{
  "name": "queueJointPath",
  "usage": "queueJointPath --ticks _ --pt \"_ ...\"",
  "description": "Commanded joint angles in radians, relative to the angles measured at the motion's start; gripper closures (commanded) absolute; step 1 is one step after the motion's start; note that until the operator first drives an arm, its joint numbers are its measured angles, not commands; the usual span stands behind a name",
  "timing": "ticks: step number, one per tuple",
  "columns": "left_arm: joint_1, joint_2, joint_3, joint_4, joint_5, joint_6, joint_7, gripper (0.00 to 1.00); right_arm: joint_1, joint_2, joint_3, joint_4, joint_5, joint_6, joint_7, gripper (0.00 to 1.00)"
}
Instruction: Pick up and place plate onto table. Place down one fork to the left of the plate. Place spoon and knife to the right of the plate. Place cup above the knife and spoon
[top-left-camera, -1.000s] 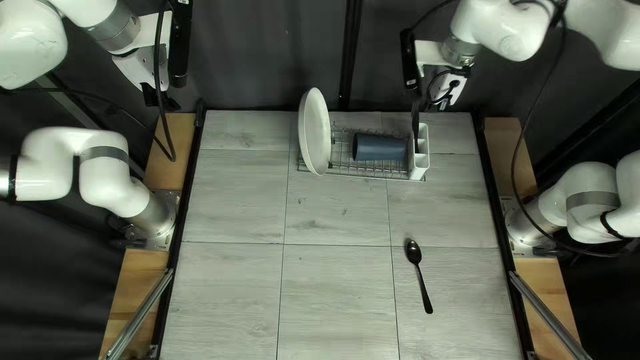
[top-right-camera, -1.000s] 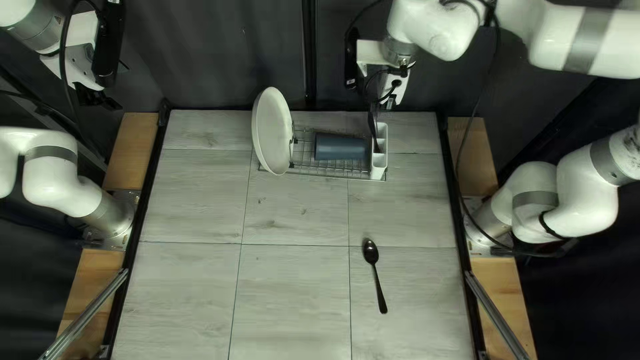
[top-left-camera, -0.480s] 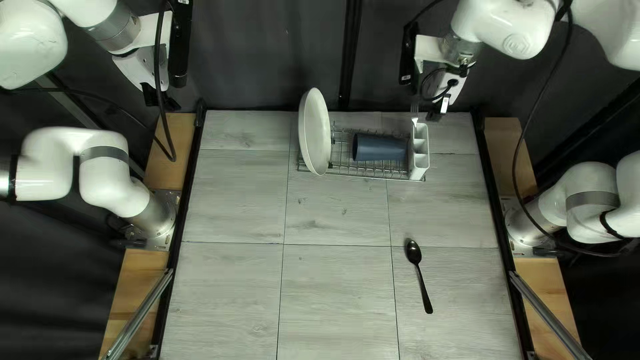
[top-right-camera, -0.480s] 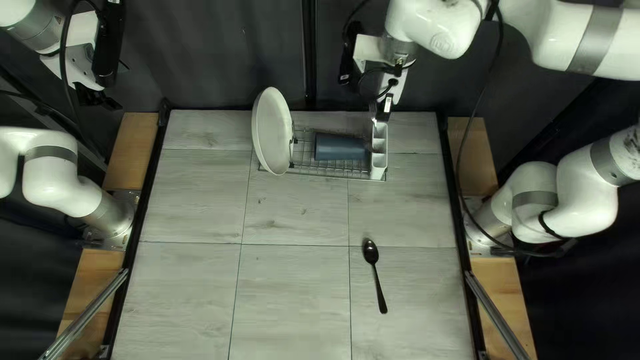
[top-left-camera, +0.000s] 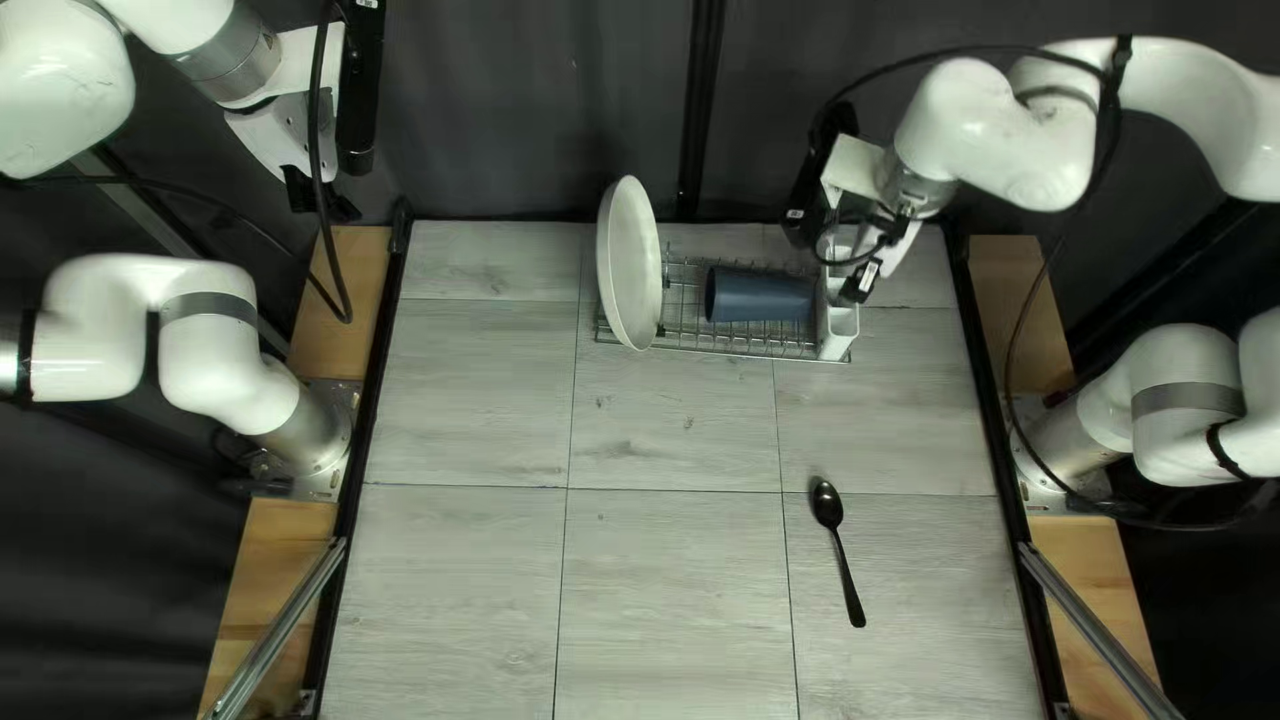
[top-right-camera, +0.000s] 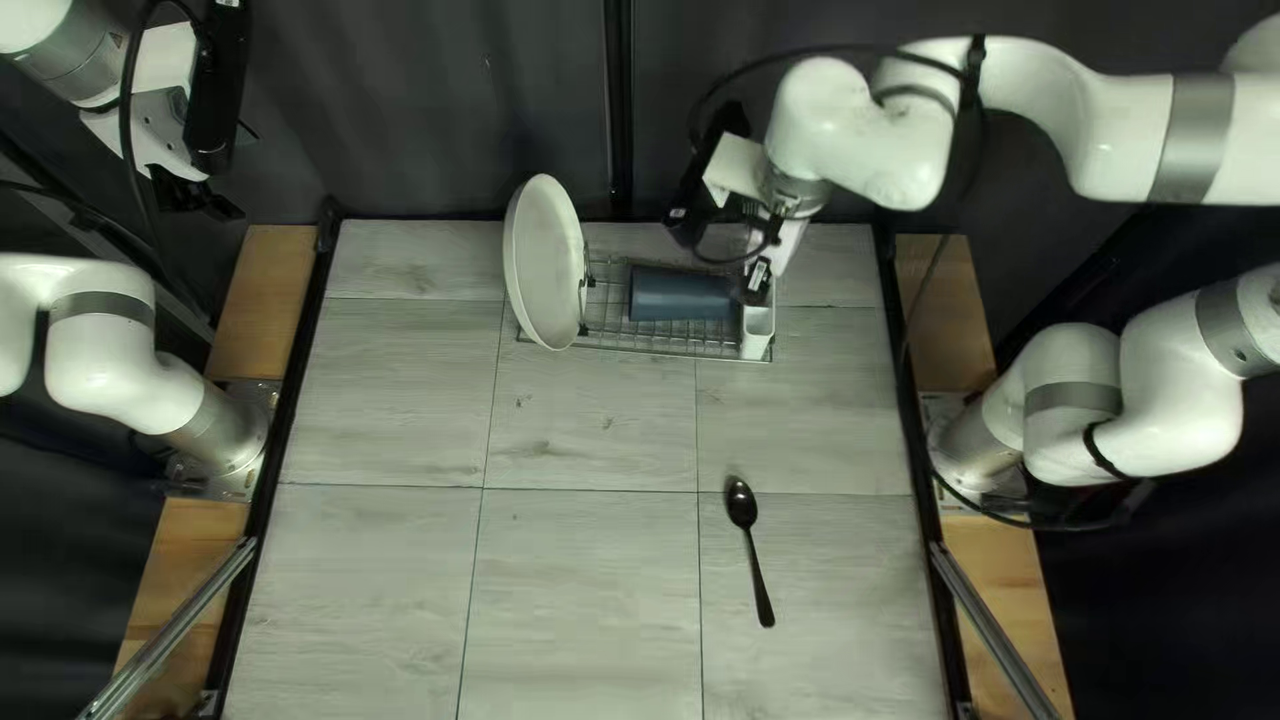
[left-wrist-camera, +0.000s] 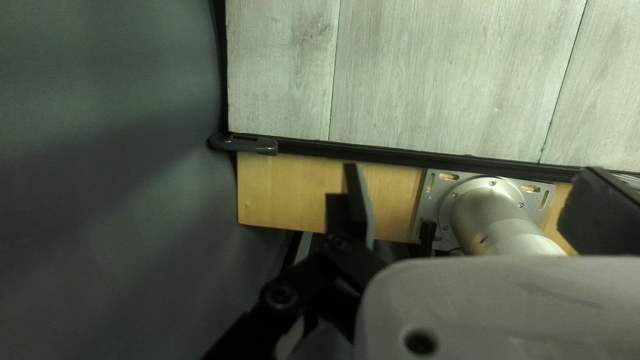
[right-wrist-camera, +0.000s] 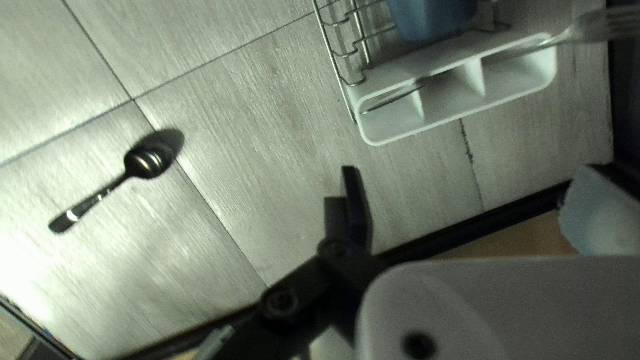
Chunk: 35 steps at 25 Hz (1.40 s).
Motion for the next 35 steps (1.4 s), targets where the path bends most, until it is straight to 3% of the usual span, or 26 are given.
queueJointPath --ticks 1,16,17,18,20,21,25,35 --pt "0.0 0.0 0.0 0.0 0.0 0.0 0.0 0.0 -0.013 0.056 0.057 0.01 -0.044 -0.027 0.164 0.0" --pt "0.0 0.0 0.0 0.0 0.0 0.0 0.0 0.0 -0.032 0.219 0.139 0.052 -0.192 -0.032 0.49 0.0" --pt "0.0 0.0 0.0 0.0 0.0 0.0 0.0 0.0 -0.032 0.221 0.14 0.056 -0.194 -0.031 0.496 0.12" --pt "0.0 0.0 0.0 0.0 0.0 0.0 0.0 0.0 -0.032 0.224 0.145 0.061 -0.197 -0.026 0.513 0.16" --pt "0.0 0.0 0.0 0.0 0.0 0.0 0.0 0.0 -0.031 0.224 0.15 0.059 -0.203 -0.026 0.533 0.89" --pt "0.0 0.0 0.0 0.0 0.0 0.0 0.0 0.0 -0.031 0.229 0.153 0.058 -0.208 -0.026 0.548 1.0" --pt "0.0 0.0 0.0 0.0 0.0 0.0 0.0 0.0 -0.035 0.236 0.152 0.054 -0.216 -0.026 0.566 1.0" --pt "0.0 0.0 0.0 0.0 0.0 0.0 0.0 0.0 -0.031 0.163 0.16 0.109 -0.232 0.099 0.504 1.0"
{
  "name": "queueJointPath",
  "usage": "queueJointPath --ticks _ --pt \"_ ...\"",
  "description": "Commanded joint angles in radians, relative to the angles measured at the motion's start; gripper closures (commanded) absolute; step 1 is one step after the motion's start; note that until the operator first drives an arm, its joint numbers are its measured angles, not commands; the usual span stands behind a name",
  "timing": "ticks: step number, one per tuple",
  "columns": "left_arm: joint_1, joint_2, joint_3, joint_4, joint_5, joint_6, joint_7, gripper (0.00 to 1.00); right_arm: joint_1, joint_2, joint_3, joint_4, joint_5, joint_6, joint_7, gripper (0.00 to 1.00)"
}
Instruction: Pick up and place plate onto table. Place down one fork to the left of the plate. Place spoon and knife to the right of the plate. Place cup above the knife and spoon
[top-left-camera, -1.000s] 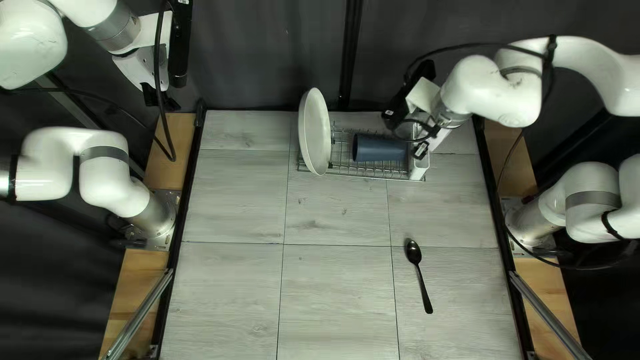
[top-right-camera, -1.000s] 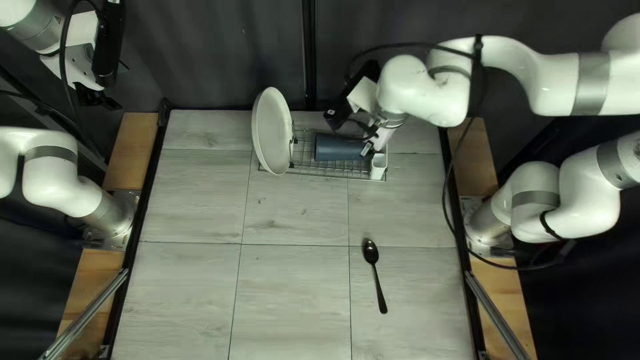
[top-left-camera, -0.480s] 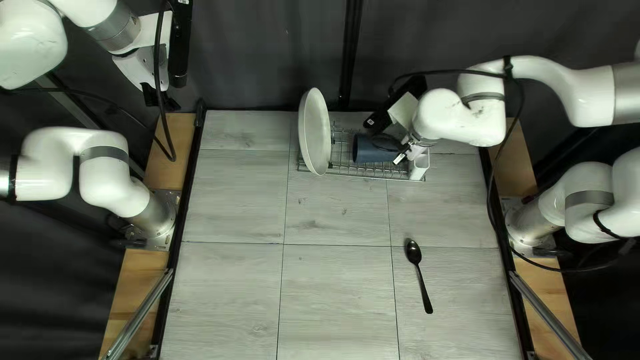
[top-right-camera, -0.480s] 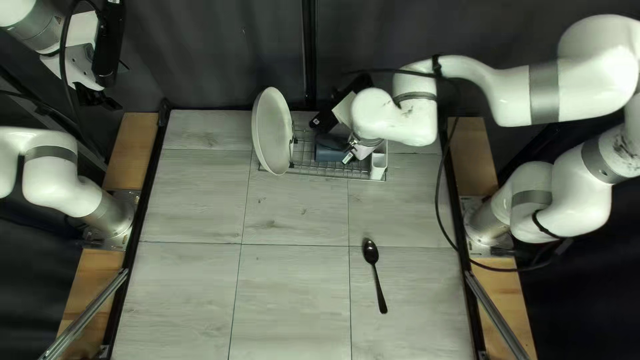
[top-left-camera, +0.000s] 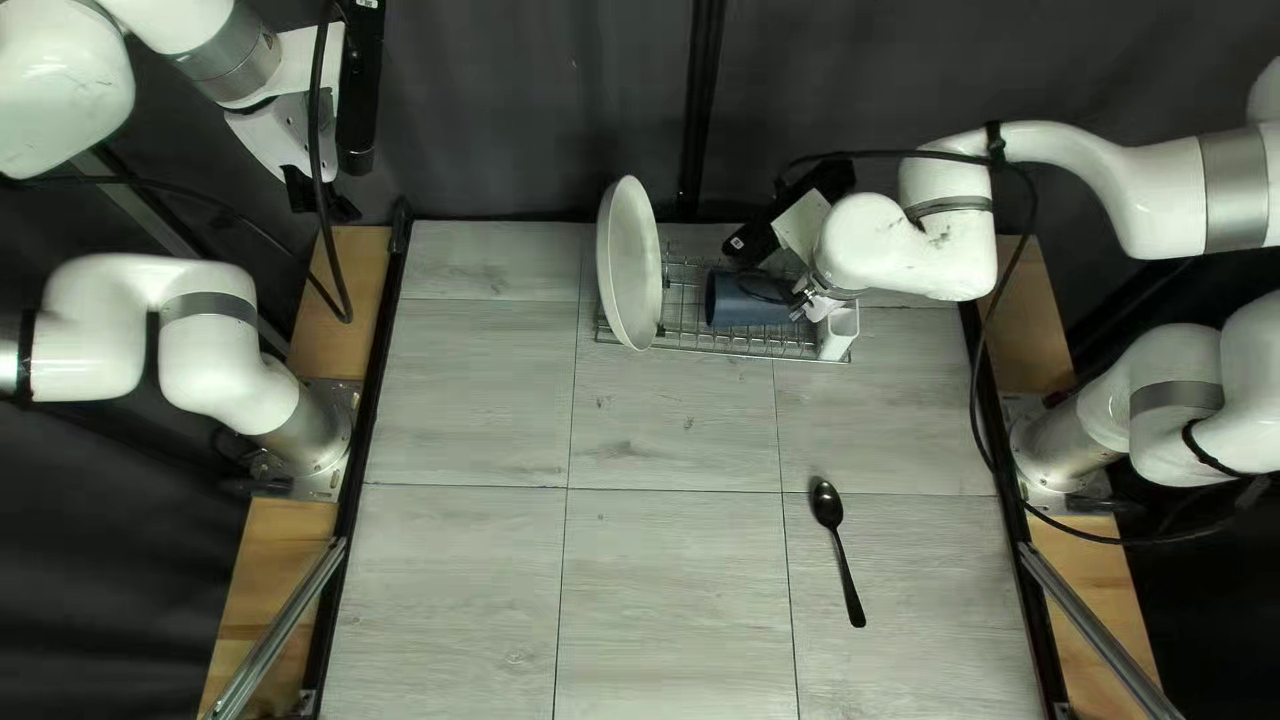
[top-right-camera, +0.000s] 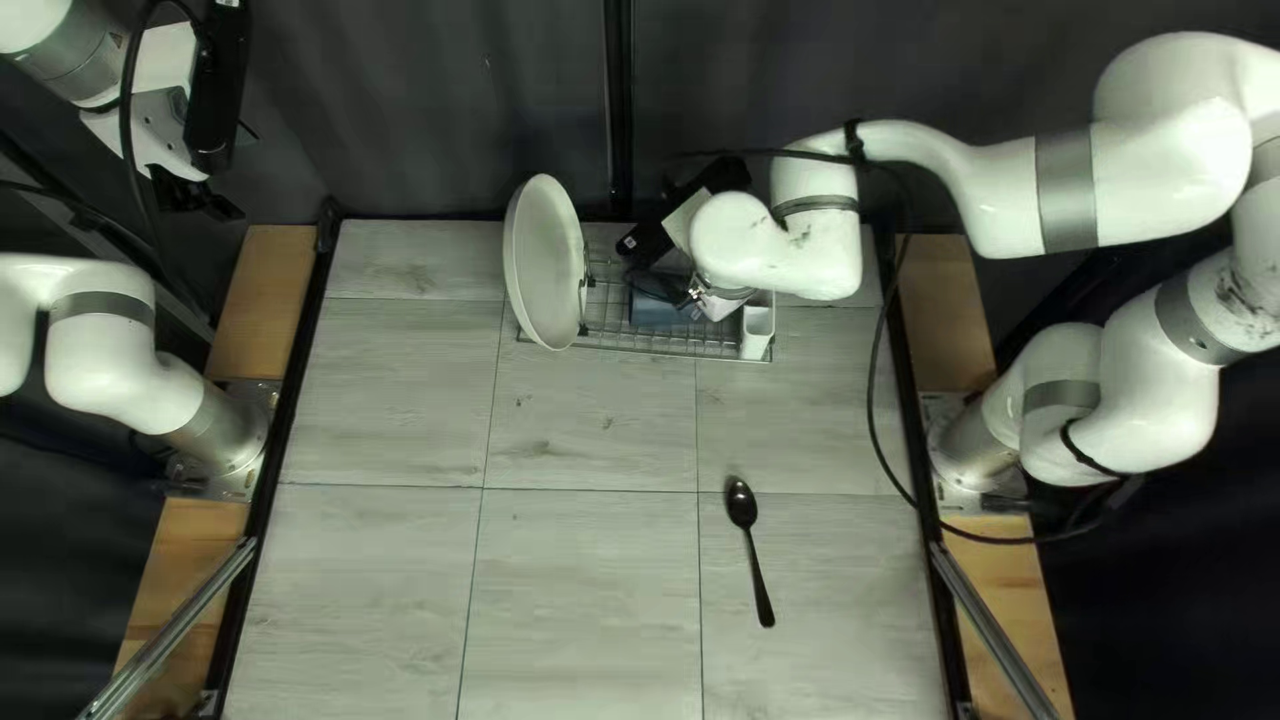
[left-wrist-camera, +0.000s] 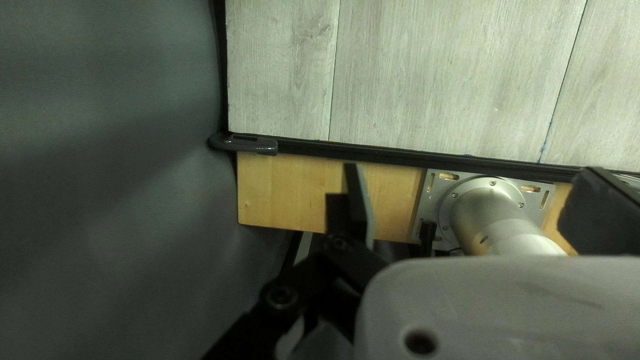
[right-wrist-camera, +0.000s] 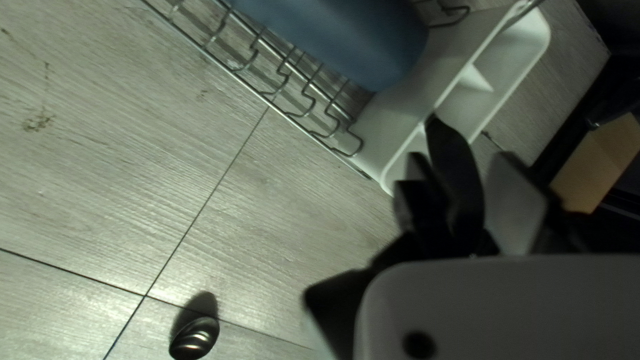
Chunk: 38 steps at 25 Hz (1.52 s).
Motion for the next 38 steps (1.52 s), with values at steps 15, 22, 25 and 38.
queueJointPath --ticks 15,22,25,38 --pt "0.0 0.0 0.0 0.0 0.0 0.0 0.0 0.0 0.041 -0.169 -0.049 0.312 0.07 0.431 -0.455 1.0" --pt "0.0 0.0 0.0 0.0 0.0 0.0 0.0 0.0 0.128 -0.111 -0.045 0.412 0.305 0.524 -0.595 1.0" --pt "0.0 0.0 0.0 0.0 0.0 0.0 0.0 0.0 0.172 -0.085 -0.027 0.404 0.431 0.516 -0.618 1.0" --pt "0.0 0.0 0.0 0.0 0.0 0.0 0.0 0.0 0.179 -0.088 -0.035 0.379 0.449 0.505 -0.659 1.0"
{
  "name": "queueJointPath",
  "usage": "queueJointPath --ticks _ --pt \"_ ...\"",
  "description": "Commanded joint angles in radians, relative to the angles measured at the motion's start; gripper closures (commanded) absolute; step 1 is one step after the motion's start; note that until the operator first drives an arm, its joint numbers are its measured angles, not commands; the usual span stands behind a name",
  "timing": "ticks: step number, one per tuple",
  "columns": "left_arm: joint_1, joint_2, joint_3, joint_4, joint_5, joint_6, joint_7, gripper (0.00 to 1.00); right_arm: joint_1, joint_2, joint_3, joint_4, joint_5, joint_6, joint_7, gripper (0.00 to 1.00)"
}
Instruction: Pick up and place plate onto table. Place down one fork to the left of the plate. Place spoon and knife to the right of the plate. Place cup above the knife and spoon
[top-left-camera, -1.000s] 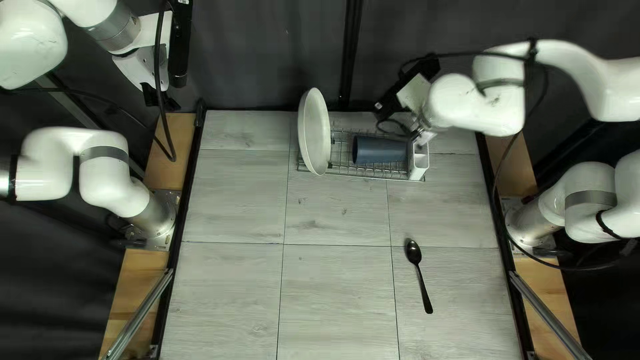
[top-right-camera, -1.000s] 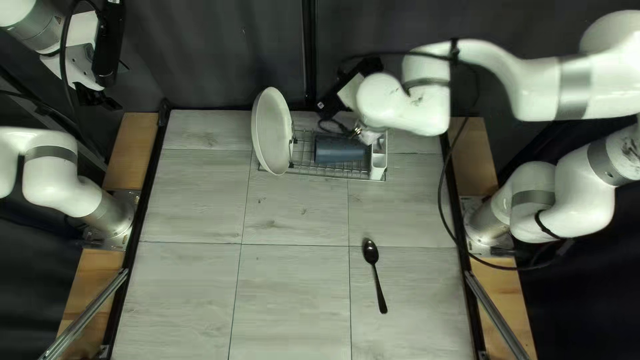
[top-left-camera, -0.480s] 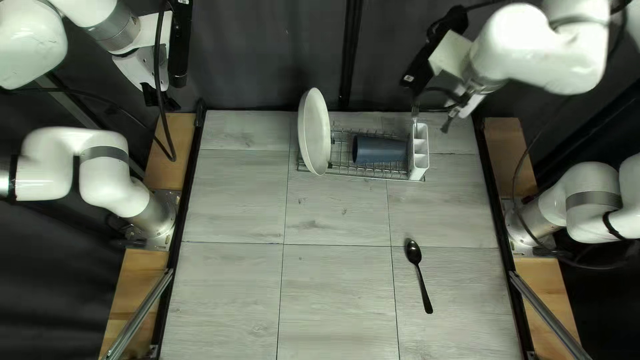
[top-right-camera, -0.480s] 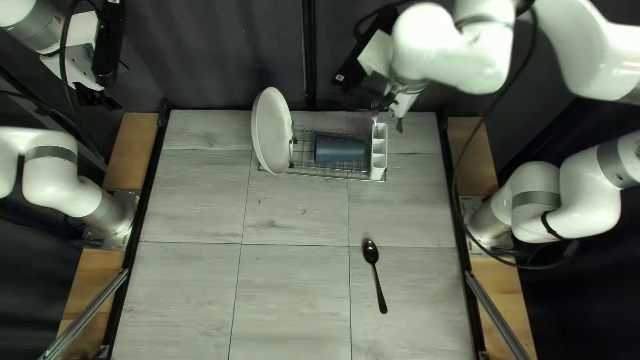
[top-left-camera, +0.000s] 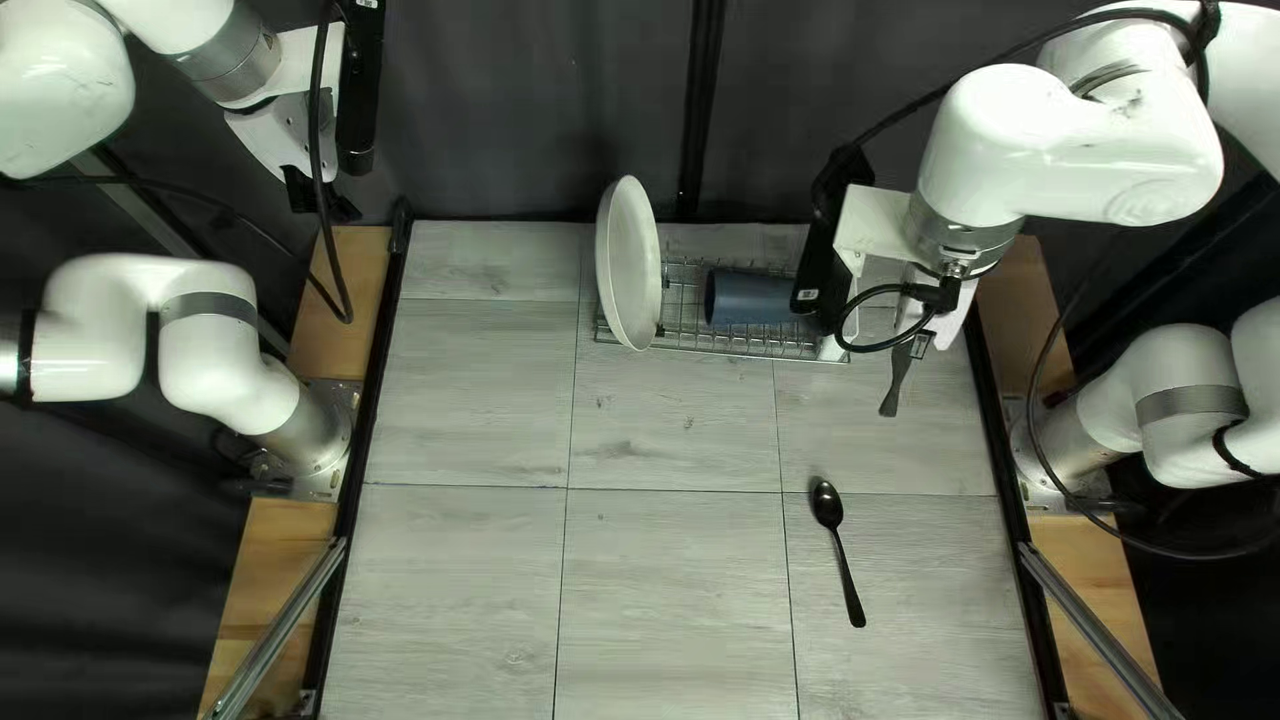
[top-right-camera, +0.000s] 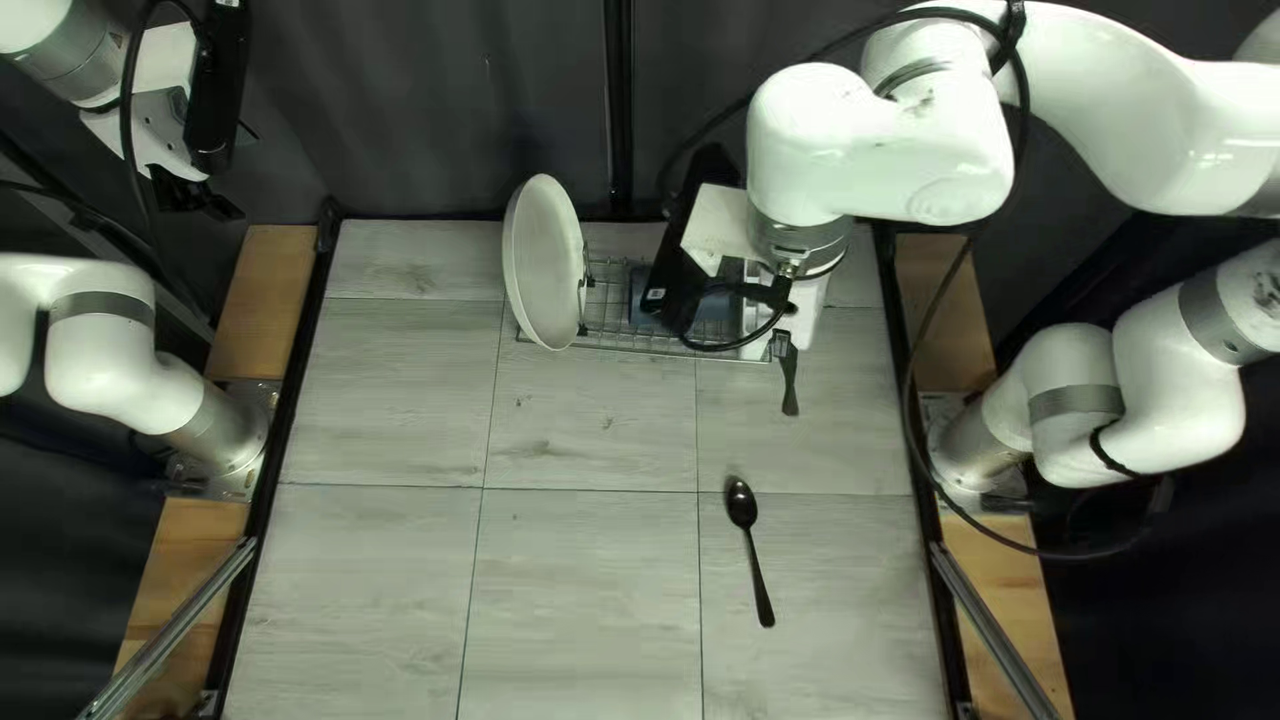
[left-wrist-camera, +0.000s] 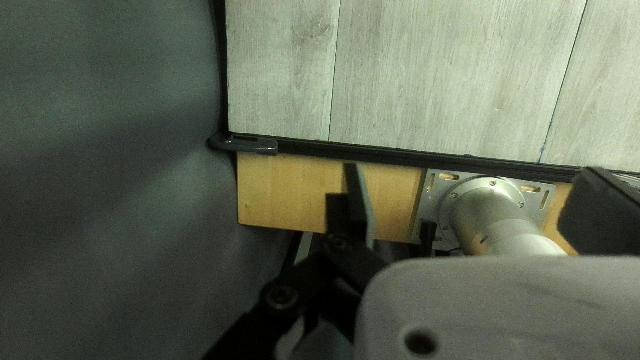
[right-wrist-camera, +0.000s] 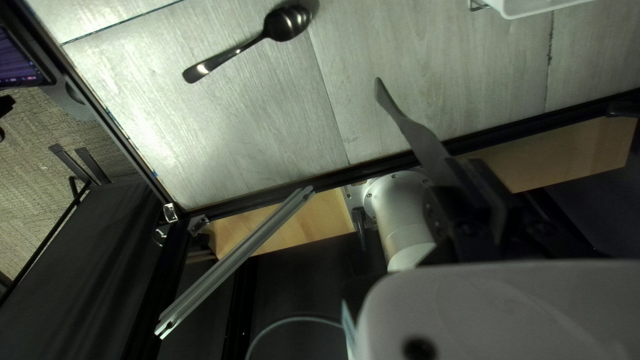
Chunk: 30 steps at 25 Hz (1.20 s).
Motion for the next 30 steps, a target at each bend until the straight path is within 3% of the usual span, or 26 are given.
queueJointPath --ticks 1,8,12,21,30 --pt "0.0 0.0 0.0 0.0 0.0 0.0 0.0 0.0 0.001 -0.007 -0.03 -0.033 0.044 -0.01 -0.07 1.0" --pt "0.0 0.0 0.0 0.0 0.0 0.0 0.0 0.0 0.036 0.054 -0.052 -0.023 0.273 0.007 -0.146 1.0" --pt "0.0 0.0 0.0 0.0 0.0 0.0 0.0 0.0 0.052 0.066 -0.045 -0.058 0.343 -0.029 -0.171 1.0" --pt "0.0 0.0 0.0 0.0 0.0 0.0 0.0 0.0 0.097 0.071 -0.021 -0.248 0.477 -0.201 -0.34 1.0" --pt "0.0 0.0 0.0 0.0 0.0 0.0 0.0 0.0 0.094 0.093 -0.051 -0.434 0.584 -0.337 -0.593 1.0"
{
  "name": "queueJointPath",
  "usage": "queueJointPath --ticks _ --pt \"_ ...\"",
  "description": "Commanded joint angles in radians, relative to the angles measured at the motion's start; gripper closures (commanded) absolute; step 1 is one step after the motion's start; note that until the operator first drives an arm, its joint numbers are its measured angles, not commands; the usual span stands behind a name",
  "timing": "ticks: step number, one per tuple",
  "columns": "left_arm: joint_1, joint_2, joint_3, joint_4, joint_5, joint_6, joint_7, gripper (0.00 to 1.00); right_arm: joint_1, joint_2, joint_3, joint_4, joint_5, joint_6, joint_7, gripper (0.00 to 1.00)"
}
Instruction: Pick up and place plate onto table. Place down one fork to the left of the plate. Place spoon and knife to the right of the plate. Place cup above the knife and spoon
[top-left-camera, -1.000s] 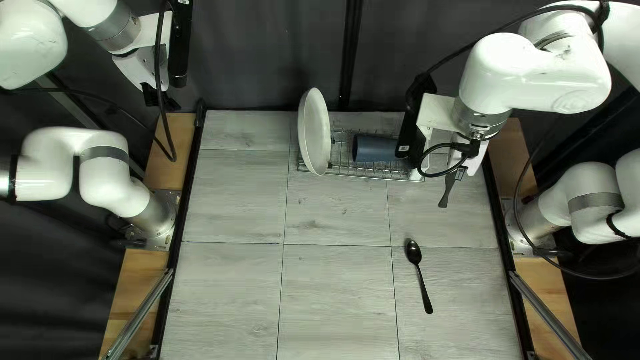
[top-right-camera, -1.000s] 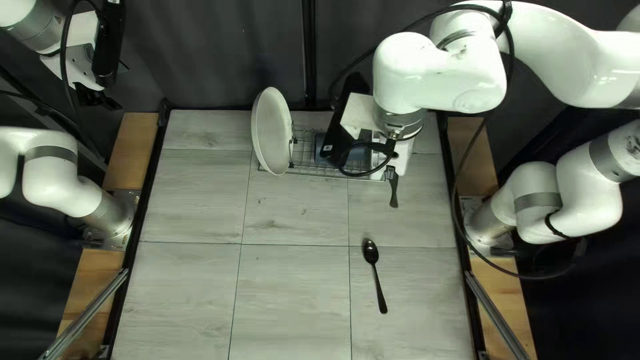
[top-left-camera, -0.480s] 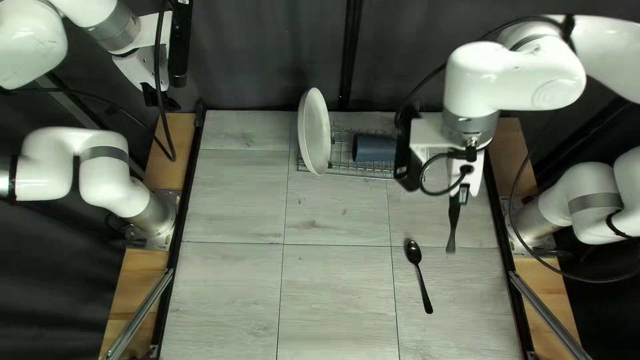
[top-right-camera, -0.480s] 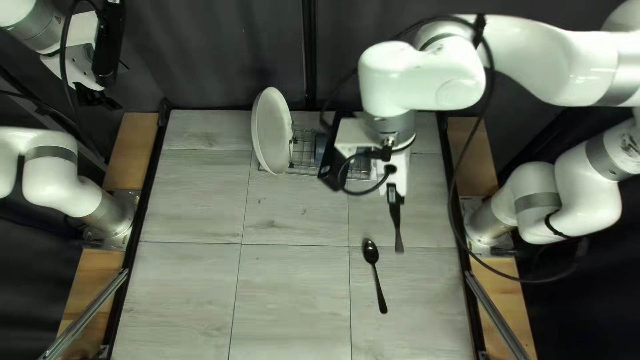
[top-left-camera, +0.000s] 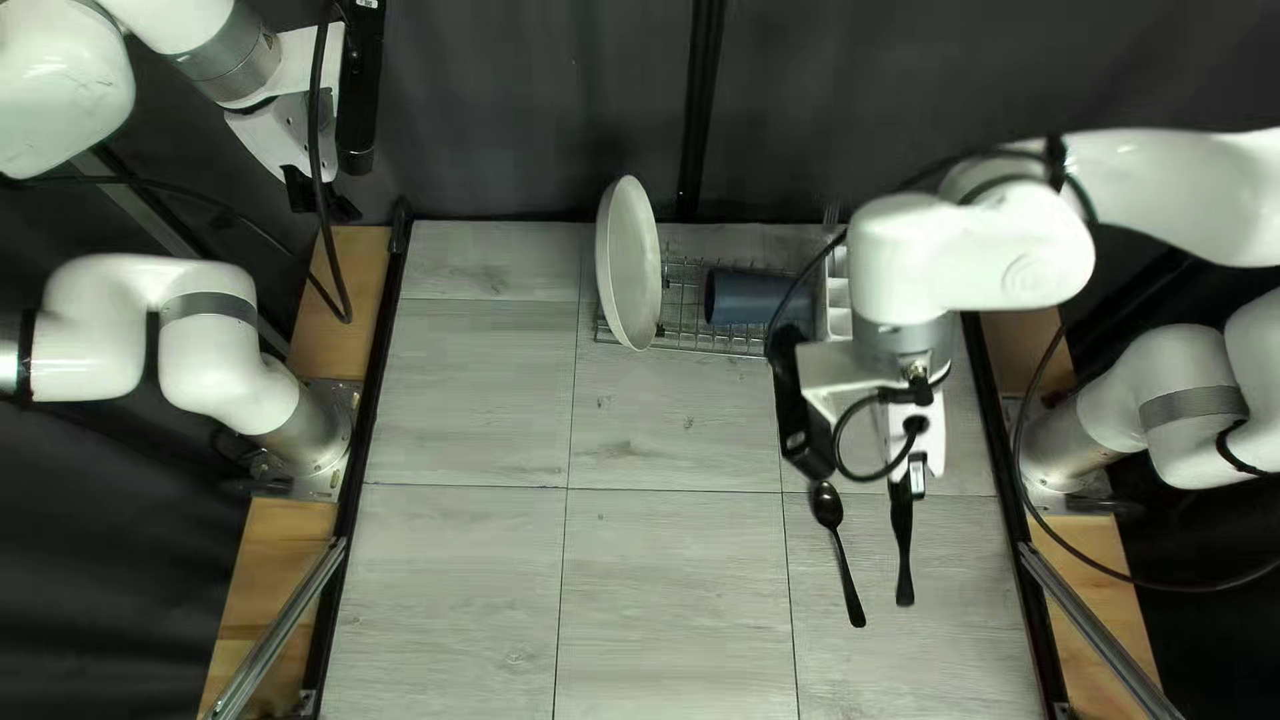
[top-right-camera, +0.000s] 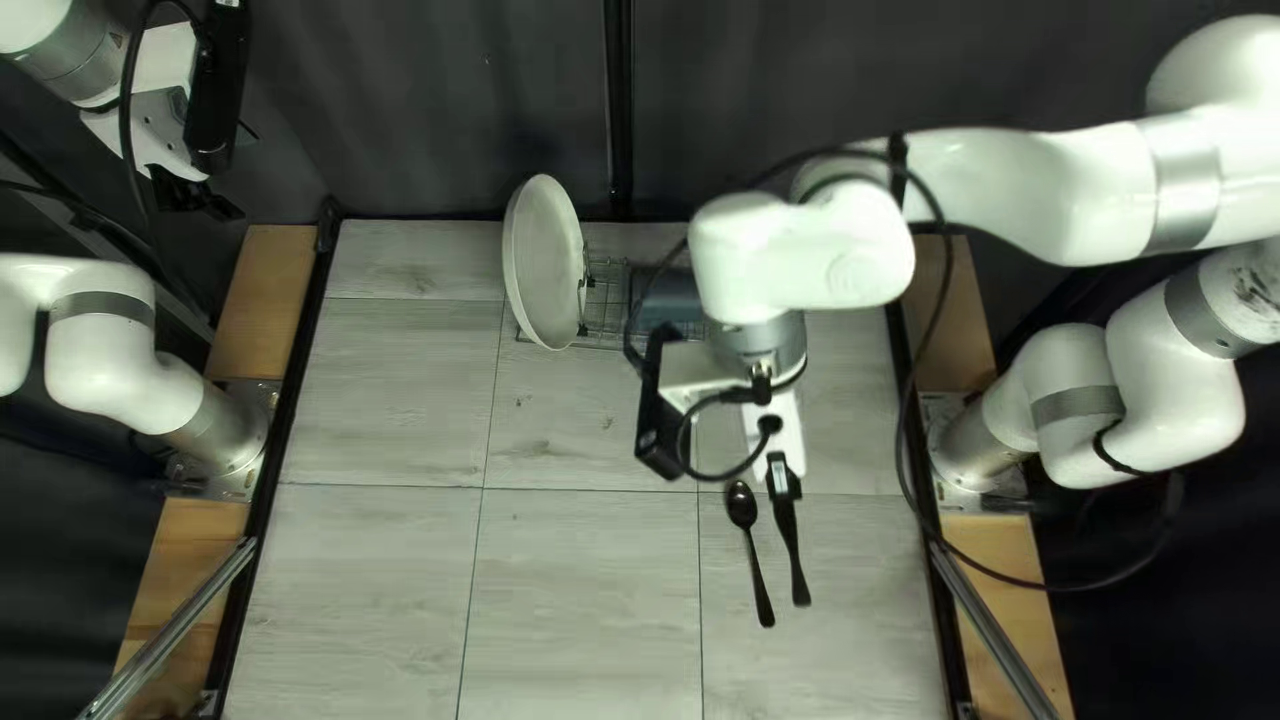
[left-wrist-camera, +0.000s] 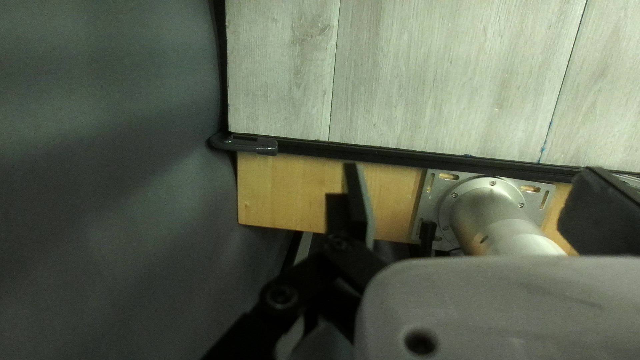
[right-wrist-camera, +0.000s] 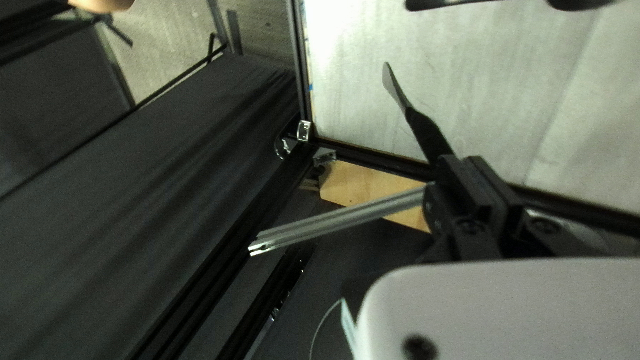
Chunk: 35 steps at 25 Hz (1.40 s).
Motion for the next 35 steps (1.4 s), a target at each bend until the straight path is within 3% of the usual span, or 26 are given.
queueJointPath --ticks 1,13,20,22,23,24,25,35 --pt "0.0 0.0 0.0 0.0 0.0 0.0 0.0 0.0 -0.005 0.019 -0.019 -0.072 0.045 -0.06 -0.105 1.0" --pt "0.0 0.0 0.0 0.0 0.0 0.0 0.0 0.0 -0.038 0.003 -0.068 -0.252 0.113 -0.191 -0.285 1.0" --pt "0.0 0.0 0.0 0.0 0.0 0.0 0.0 0.0 -0.06 -0.053 -0.083 -0.328 0.087 -0.242 -0.333 1.0" --pt "0.0 0.0 0.0 0.0 0.0 0.0 0.0 0.0 -0.063 -0.063 -0.083 -0.338 0.078 -0.255 -0.339 0.55" --pt "0.0 0.0 0.0 0.0 0.0 0.0 0.0 0.0 -0.069 -0.073 -0.087 -0.356 0.071 -0.271 -0.351 0.42" --pt "0.0 0.0 0.0 0.0 0.0 0.0 0.0 0.0 -0.072 -0.078 -0.089 -0.366 0.068 -0.279 -0.357 0.08" --pt "0.0 0.0 0.0 0.0 0.0 0.0 0.0 0.0 -0.082 -0.084 -0.097 -0.388 0.059 -0.299 -0.376 0.0" --pt "0.0 0.0 0.0 0.0 0.0 0.0 0.0 0.0 -0.119 -0.13 -0.091 -0.564 0.002 -0.52 -0.43 0.0"
